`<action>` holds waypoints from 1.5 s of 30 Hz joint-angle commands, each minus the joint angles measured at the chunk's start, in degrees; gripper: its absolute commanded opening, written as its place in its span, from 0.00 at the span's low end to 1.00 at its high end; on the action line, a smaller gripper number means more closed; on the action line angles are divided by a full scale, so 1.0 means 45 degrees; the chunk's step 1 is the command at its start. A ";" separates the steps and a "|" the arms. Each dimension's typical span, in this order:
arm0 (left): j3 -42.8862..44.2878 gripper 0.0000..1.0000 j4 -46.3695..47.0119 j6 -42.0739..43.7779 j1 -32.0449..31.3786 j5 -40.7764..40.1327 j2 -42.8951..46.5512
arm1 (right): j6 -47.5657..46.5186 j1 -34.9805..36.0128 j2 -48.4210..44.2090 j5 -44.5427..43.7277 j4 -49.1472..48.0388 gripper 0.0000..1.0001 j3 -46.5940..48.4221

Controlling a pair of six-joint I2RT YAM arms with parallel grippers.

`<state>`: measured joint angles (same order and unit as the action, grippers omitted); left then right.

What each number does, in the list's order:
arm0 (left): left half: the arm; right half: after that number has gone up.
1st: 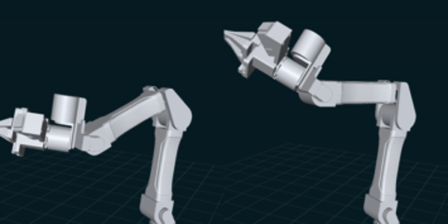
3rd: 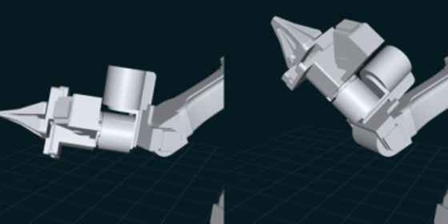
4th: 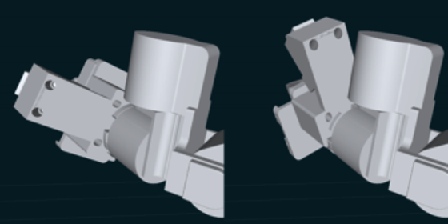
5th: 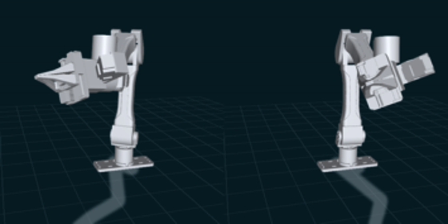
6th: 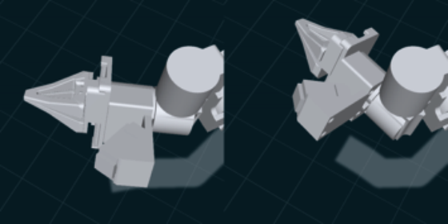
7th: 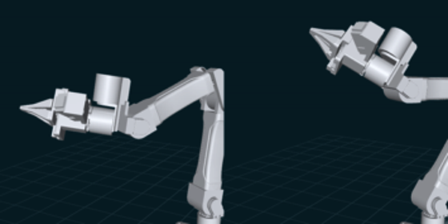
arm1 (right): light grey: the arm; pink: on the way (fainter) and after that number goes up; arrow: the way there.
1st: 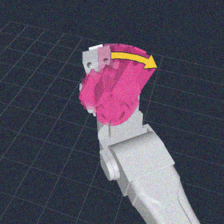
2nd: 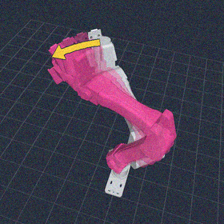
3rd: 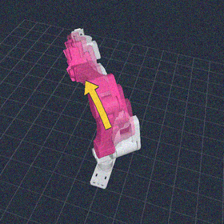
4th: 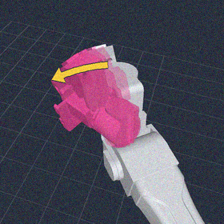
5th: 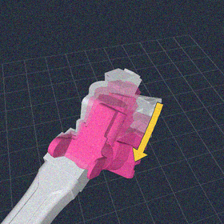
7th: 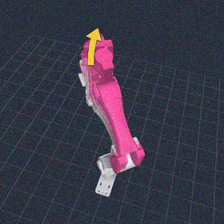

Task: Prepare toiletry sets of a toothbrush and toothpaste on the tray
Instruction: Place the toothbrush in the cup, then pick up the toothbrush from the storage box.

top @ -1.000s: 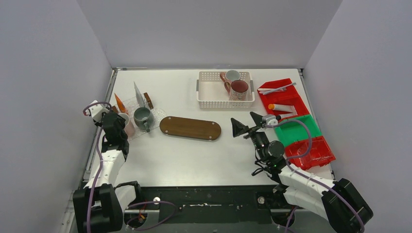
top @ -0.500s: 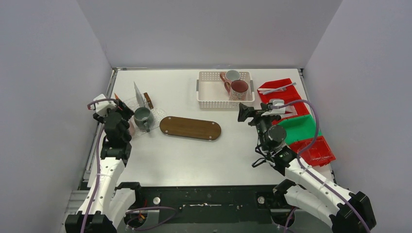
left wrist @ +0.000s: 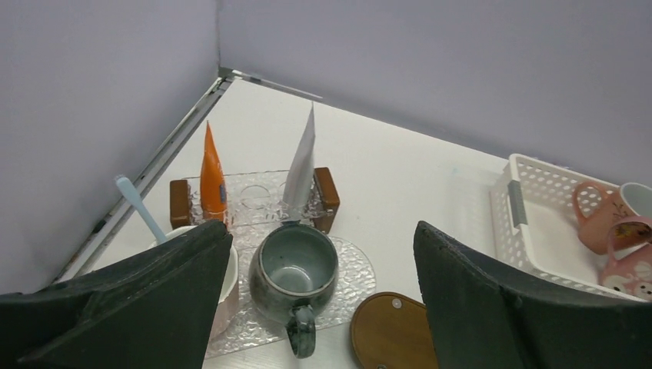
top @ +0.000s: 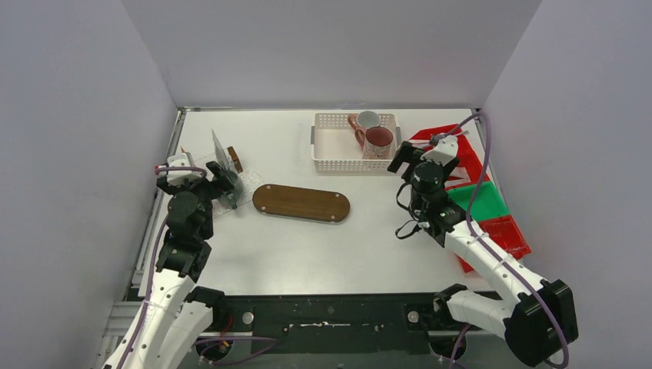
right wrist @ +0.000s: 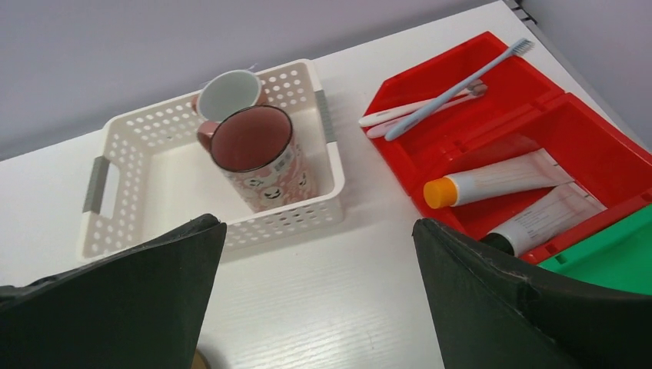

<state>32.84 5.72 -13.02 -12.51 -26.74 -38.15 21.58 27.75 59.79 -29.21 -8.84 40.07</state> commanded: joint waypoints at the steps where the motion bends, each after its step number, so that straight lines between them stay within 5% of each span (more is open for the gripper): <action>1: 0.0544 0.89 -0.0237 0.0268 -0.0528 0.0549 0.0561 | 0.0975 -0.1187 0.0954 -0.0008 0.0666 1.00 0.1206; 16: 0.0553 0.97 -0.0308 0.0380 -0.1354 0.1852 0.1038 | 0.3788 -0.5688 0.5588 0.2687 0.0284 0.86 0.4102; 33: 0.0572 0.97 -0.0390 0.0415 -0.1536 0.2024 0.1057 | 0.5846 -0.7343 1.0124 0.3279 0.0723 0.56 0.7540; 45: 0.0556 0.97 -0.0390 0.0436 -0.1497 0.2178 0.0877 | 0.6917 -0.7556 1.1996 0.3984 0.0834 0.45 0.8673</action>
<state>32.84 2.96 -11.99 -19.09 -17.89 -34.52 50.24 -6.02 112.05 -12.47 -4.36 75.96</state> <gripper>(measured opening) 0.973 0.462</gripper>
